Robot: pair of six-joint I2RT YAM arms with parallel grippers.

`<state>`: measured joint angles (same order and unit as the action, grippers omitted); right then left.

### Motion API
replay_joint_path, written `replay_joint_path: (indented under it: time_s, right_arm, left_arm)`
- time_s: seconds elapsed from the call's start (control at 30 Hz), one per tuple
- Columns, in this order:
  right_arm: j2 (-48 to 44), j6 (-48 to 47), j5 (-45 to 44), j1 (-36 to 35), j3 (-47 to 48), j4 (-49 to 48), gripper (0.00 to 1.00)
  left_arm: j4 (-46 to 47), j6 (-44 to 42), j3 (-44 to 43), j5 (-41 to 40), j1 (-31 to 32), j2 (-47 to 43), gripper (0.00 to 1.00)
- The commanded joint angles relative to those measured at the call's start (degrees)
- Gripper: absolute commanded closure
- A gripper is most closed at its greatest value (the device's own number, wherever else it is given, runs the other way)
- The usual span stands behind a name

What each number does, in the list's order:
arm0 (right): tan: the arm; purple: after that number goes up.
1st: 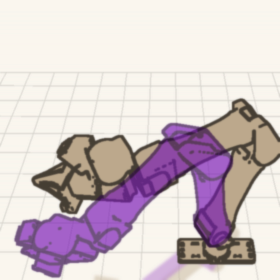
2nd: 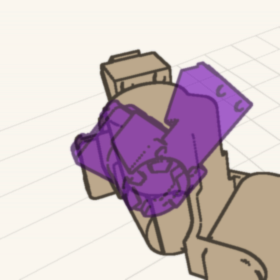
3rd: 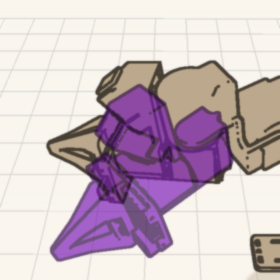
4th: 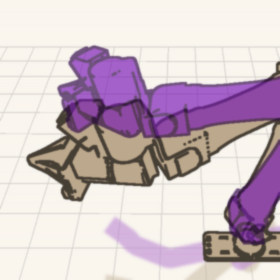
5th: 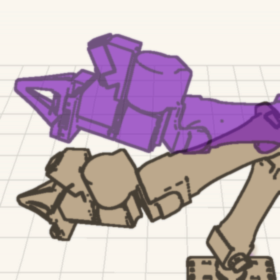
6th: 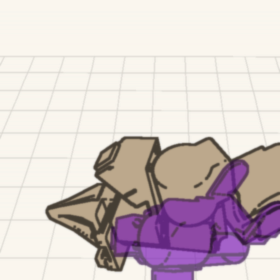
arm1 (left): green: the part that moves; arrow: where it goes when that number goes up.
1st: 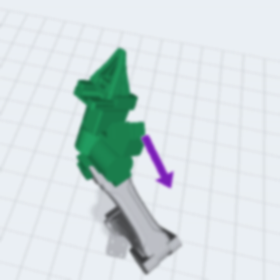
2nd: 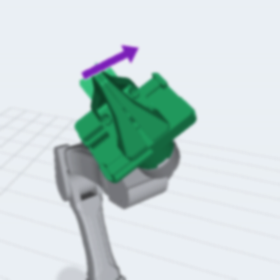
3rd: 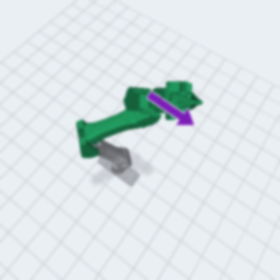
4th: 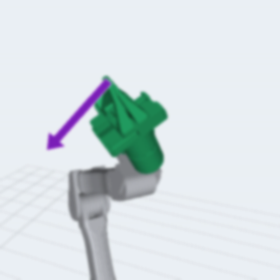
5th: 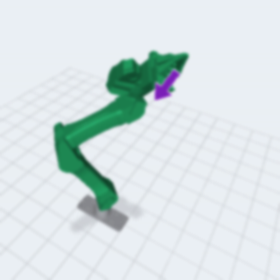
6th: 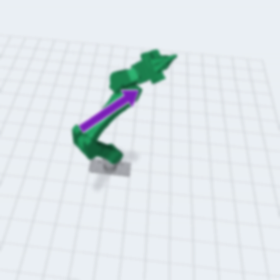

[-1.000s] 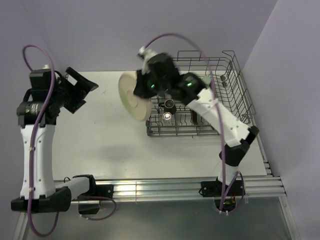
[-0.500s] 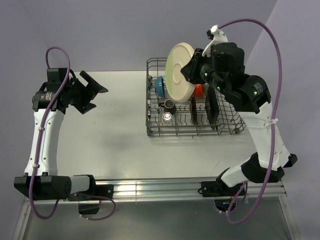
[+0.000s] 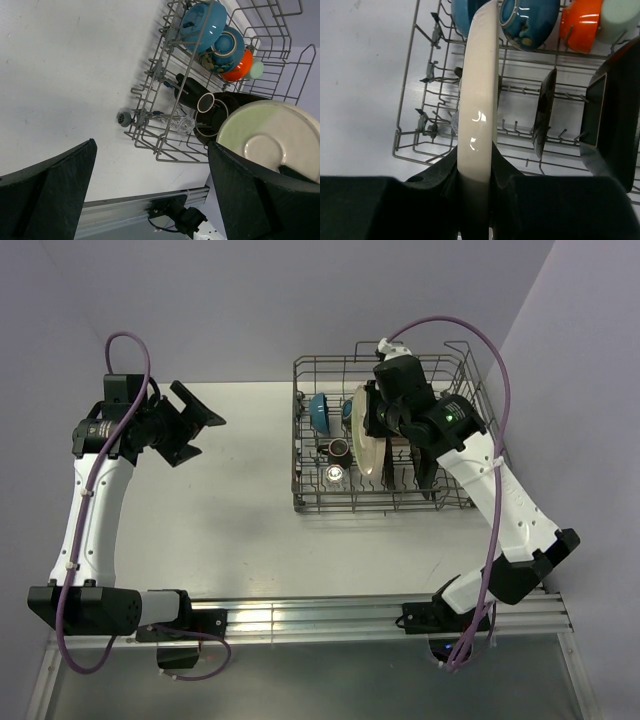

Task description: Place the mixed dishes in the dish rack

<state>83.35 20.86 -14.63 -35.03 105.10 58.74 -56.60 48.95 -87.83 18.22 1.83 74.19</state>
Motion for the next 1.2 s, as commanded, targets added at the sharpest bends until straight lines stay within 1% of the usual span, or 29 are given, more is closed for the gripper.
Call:
replay_joint_path:
  time_s: [0.0, 0.3, 0.67, 0.93, 1.03, 1.17]
  right_arm:
    - [-3.64, -1.26, -4.0, 0.66, -0.15, -9.43, 1.0]
    - [-2.05, -2.58, -6.2, 1.36, -4.81, -11.89, 1.0]
    - [-0.65, -1.26, -5.67, 3.21, -11.23, -16.11, 1.0]
    - [0.58, 0.84, -4.61, 4.0, -15.8, -18.4, 1.0]
    - [1.46, 1.72, -2.6, 4.09, -15.8, -18.31, 1.0]
    - [1.46, 6.37, -2.06, 4.09, -16.07, -16.91, 1.0]
  left_arm:
    - [1.84, -0.7, -0.15, 1.12, 0.46, -0.89, 0.01]
    - [1.84, -0.87, 0.38, 1.64, 0.46, -1.16, 0.01]
    - [1.75, -1.05, 0.64, 1.73, 0.46, -0.72, 0.01]
    - [1.75, -1.14, 0.91, 1.56, 0.46, -0.45, 0.01]
    - [1.84, -0.96, 1.26, 1.38, 0.46, -0.37, 0.01]
    - [2.11, -0.79, 1.43, 1.73, 0.46, -0.19, 0.01]
